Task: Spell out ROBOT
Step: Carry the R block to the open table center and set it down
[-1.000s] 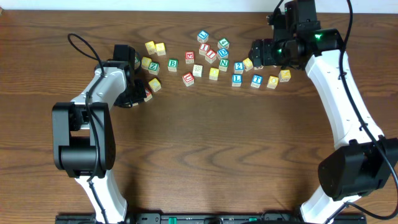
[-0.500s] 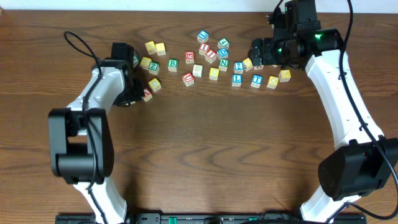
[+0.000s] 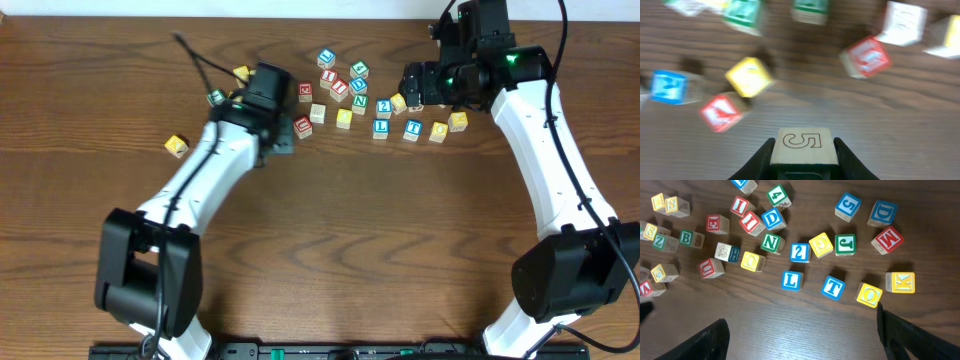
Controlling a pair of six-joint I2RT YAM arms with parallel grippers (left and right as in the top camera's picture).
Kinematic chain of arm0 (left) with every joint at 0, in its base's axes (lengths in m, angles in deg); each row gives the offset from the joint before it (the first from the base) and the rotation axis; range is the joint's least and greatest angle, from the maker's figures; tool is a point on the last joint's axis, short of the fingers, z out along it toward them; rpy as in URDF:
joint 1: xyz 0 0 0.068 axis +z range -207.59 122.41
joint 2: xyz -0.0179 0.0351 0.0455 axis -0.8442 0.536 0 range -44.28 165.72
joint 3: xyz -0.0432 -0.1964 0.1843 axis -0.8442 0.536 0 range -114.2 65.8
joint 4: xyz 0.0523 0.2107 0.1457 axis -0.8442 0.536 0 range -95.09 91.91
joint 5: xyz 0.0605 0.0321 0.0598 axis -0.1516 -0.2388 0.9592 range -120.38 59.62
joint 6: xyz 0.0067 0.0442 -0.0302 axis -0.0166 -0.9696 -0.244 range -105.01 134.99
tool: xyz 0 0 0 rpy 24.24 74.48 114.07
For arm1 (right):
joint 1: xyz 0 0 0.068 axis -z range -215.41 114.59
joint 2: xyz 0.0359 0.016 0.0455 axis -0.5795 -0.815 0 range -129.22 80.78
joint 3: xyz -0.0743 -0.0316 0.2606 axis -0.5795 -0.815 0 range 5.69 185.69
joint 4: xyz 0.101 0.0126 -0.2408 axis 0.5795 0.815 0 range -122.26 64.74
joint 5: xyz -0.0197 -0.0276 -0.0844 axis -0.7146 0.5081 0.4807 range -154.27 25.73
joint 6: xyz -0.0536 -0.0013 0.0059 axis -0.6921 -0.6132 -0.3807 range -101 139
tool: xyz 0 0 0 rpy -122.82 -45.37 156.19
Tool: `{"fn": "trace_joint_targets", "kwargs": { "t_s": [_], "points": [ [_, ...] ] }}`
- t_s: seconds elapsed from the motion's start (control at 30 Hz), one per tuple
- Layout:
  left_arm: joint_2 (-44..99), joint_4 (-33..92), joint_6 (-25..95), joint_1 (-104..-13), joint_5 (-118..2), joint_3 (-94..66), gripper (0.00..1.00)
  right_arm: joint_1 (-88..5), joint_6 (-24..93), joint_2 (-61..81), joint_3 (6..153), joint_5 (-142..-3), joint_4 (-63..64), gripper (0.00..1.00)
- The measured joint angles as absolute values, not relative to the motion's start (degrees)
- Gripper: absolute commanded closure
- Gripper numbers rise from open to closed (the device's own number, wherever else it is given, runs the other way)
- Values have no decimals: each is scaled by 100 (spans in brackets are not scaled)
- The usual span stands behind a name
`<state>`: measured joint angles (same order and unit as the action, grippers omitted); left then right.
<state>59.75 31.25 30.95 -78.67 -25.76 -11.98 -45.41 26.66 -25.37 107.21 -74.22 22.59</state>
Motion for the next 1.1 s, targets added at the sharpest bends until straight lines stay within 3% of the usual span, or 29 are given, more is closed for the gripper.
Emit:
{"fn": "trace_joint_targets", "kwargs": {
  "t_s": [0.4,1.1],
  "points": [
    [6517,2598,3579,-8577,-3002,-1196,72,-4546,2666,-2537,10721,-7366,2364,11],
    [7136,2714,3622,-8597,-3487,-1198,74,-4546,2666,-2537,10721,-7361,2512,11]
  ]
}}
